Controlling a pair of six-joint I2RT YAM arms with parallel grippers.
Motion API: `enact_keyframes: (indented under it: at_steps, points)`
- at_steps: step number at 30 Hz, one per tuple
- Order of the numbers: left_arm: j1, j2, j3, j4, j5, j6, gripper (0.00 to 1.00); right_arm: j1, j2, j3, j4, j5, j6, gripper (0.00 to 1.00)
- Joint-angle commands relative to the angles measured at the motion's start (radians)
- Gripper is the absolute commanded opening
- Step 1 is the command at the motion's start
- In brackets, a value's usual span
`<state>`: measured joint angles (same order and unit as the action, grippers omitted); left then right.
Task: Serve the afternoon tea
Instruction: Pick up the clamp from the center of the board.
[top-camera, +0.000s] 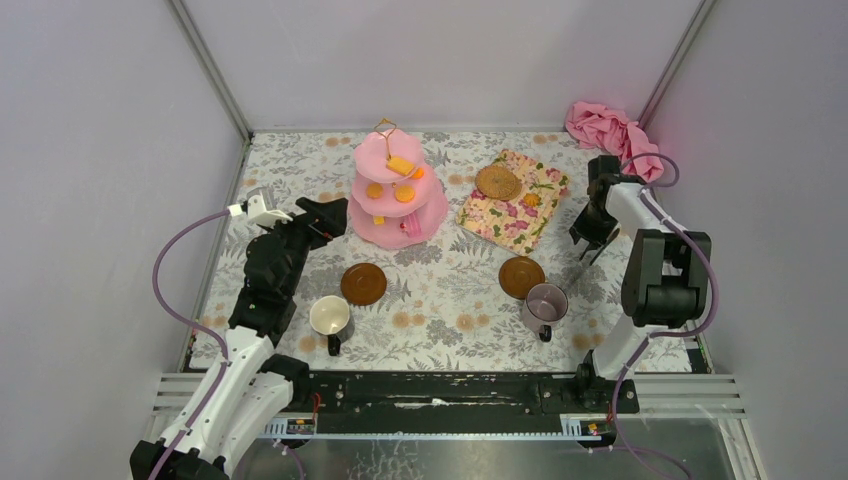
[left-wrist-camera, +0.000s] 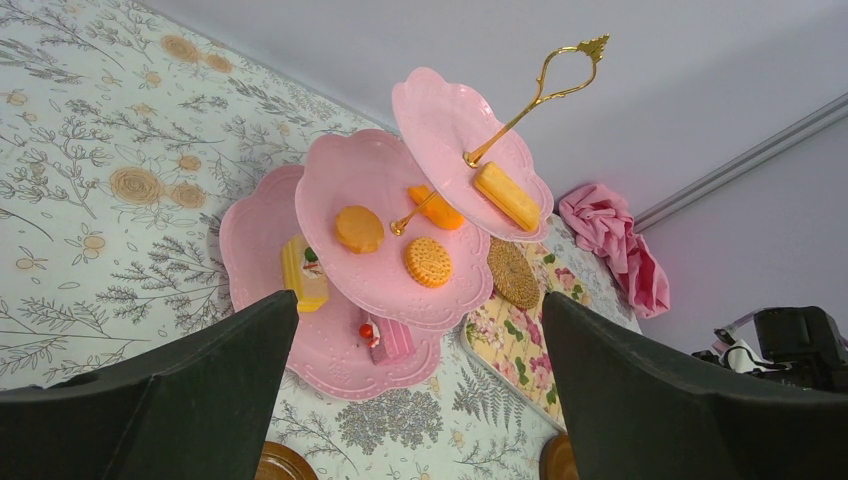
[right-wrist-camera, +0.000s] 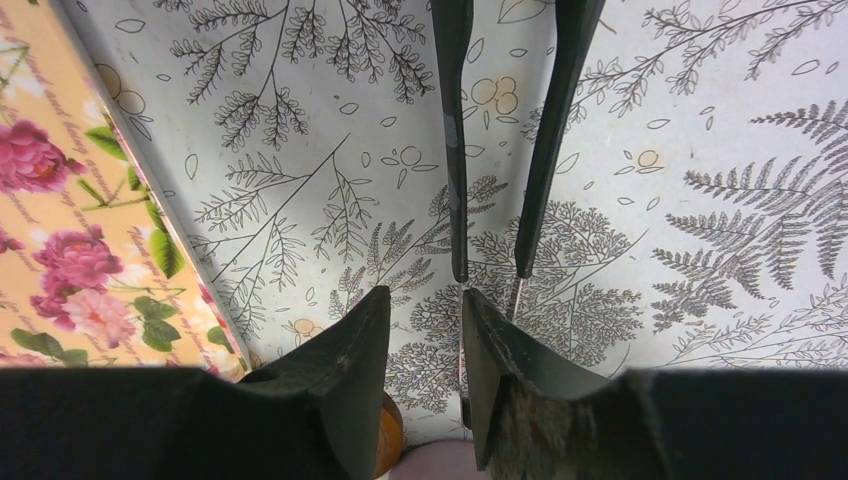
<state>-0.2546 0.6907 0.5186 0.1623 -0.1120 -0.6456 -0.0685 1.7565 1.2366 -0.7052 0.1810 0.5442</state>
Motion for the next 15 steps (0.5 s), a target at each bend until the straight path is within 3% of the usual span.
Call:
enact_keyframes:
  at_steps: [1,15]
  points:
    - [-0.004,-0.006,0.001,0.014,0.009,-0.002,1.0,-0.012,-0.049,0.012,-0.009,0.048,0.012,0.4]
    - [-0.003,0.0,0.003,0.011,0.008,0.001,1.0,-0.059,0.046,-0.049,0.073,-0.02,0.013,0.4]
